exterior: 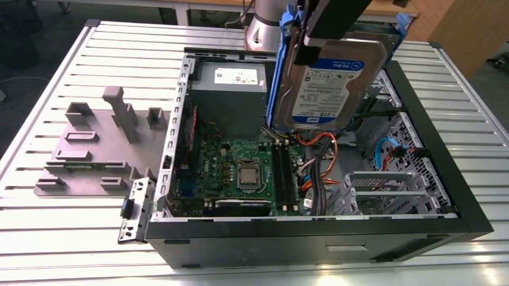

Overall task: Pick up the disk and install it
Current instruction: 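Pick up the disk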

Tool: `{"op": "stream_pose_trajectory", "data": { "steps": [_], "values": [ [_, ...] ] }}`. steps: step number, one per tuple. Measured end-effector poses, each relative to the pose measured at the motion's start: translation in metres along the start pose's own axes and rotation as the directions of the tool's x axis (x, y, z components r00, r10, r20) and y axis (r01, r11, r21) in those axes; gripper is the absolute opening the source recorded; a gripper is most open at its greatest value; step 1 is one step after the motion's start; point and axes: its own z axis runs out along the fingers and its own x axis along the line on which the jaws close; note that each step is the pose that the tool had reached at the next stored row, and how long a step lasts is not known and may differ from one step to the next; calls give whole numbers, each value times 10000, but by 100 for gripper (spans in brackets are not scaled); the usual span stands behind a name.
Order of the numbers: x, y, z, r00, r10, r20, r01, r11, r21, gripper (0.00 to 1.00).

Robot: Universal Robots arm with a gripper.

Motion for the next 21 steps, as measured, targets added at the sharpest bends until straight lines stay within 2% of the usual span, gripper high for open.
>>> {"op": "stream_pose_trajectory", "data": {
  "steps": [4,18,21],
  "values": [
    [18,-56,18,10000,0,2,0,10000,1,36],
    [22,-58,28,10000,0,3,0,10000,1,36],
    [53,-59,27,10000,-1,1,1,10000,1,36]
  ]
}}
